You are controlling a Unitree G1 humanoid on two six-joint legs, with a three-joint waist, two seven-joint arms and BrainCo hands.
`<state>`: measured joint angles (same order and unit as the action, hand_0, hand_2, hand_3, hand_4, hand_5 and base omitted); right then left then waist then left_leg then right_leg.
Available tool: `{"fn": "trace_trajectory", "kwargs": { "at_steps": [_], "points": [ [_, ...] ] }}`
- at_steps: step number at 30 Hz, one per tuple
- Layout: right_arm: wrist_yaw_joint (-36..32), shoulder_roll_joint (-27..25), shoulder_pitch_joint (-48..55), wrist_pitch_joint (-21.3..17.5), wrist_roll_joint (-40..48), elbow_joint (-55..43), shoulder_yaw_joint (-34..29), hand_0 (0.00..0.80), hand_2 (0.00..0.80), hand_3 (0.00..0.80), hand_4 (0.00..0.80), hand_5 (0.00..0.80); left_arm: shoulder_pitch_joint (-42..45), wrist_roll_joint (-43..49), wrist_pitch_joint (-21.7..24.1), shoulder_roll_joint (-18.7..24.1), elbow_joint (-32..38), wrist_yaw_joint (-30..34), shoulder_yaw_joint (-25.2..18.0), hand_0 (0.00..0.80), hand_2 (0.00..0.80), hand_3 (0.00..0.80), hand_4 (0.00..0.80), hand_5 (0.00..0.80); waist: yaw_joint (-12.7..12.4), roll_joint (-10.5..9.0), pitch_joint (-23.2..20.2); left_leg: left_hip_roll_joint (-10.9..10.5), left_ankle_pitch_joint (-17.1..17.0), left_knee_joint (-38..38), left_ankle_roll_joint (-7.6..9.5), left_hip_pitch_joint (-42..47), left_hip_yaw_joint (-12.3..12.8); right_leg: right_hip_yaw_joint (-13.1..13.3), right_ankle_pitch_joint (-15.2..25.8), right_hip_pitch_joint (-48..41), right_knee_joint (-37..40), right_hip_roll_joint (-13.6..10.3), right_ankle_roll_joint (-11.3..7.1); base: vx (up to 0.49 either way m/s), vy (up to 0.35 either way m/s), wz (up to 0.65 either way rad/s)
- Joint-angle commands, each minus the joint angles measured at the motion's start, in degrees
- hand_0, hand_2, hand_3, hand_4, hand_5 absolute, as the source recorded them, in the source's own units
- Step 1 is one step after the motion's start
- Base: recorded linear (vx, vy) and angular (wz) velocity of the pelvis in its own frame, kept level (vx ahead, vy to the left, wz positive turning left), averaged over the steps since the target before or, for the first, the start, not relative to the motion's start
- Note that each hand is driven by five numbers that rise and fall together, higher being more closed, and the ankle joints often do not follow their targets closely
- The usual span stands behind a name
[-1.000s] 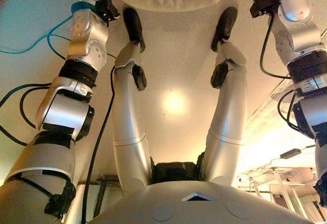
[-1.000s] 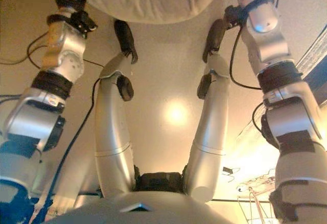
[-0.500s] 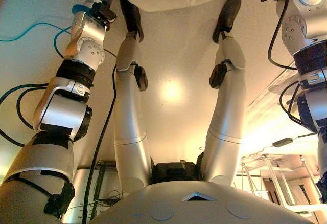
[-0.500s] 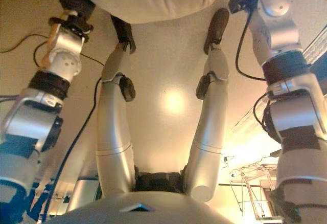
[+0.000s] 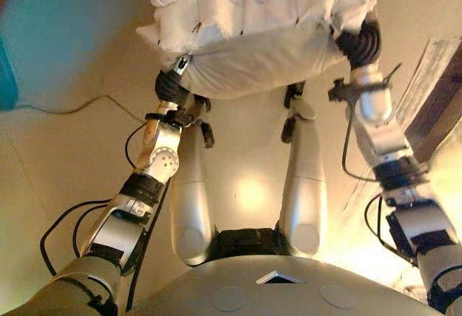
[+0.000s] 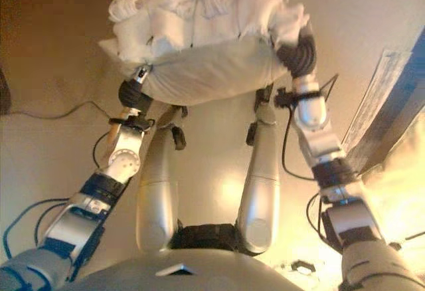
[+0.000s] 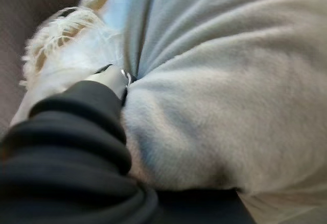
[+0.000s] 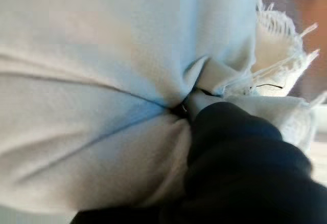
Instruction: Pick up the cushion and take it to the sofa
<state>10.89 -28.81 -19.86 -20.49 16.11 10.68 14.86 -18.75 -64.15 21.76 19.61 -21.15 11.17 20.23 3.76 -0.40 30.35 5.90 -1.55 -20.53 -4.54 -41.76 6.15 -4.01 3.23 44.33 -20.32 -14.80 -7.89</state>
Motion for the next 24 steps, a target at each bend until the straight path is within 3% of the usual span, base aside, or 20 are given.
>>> {"fn": "trace_trajectory", "kwargs": {
  "at_steps": [1,11,17,24],
  "points": [
    [-4.7,0.3,1.7,-4.4,-2.6,-9.9,1.2,0.800,0.800,0.800,0.800,0.800,-0.7,3.5,-0.7,-3.5,15.0,4.4,1.7,0.800,0.800,0.800,0.800,0.800,-0.7,-1.04,-1.2,0.0,0.0,1.8,-1.18,4.9,1.3,-5.4,1.6,-9.3,4.8,-0.6,-1.54,0.107,-0.006,-0.28],
    [-10.2,3.5,16.6,-0.4,-3.9,-12.4,-1.0,0.800,0.800,0.800,0.800,0.800,14.4,2.6,-7.4,-2.6,18.0,3.0,-3.5,0.800,0.800,0.800,0.800,0.800,-1.8,-0.33,-13.9,0.6,0.6,12.0,-0.38,28.7,3.2,-7.9,-1.1,-32.5,11.7,0.5,-0.40,0.176,0.001,-0.08],
    [-9.9,4.6,27.3,-0.3,-4.3,-17.7,-3.4,0.800,0.800,0.800,0.800,0.800,24.7,12.4,-6.6,-2.5,21.8,-6.1,-5.7,0.800,0.800,0.800,0.800,0.800,-2.2,-0.41,-22.1,1.3,1.3,18.4,-0.30,41.3,3.4,-9.3,-1.2,-44.5,18.0,2.0,-0.16,0.272,0.014,0.00],
    [-9.0,5.7,32.5,0.5,-6.9,-21.6,-3.1,0.800,0.800,0.800,0.800,0.800,31.1,19.6,-3.8,-2.8,25.7,-10.2,-5.6,0.800,0.800,0.800,0.800,0.800,-2.3,-0.87,-24.7,1.5,1.2,24.3,-0.07,48.5,4.0,-10.5,0.1,-50.7,23.1,2.4,-1.00,0.025,-0.030,0.01]
  ]
}}
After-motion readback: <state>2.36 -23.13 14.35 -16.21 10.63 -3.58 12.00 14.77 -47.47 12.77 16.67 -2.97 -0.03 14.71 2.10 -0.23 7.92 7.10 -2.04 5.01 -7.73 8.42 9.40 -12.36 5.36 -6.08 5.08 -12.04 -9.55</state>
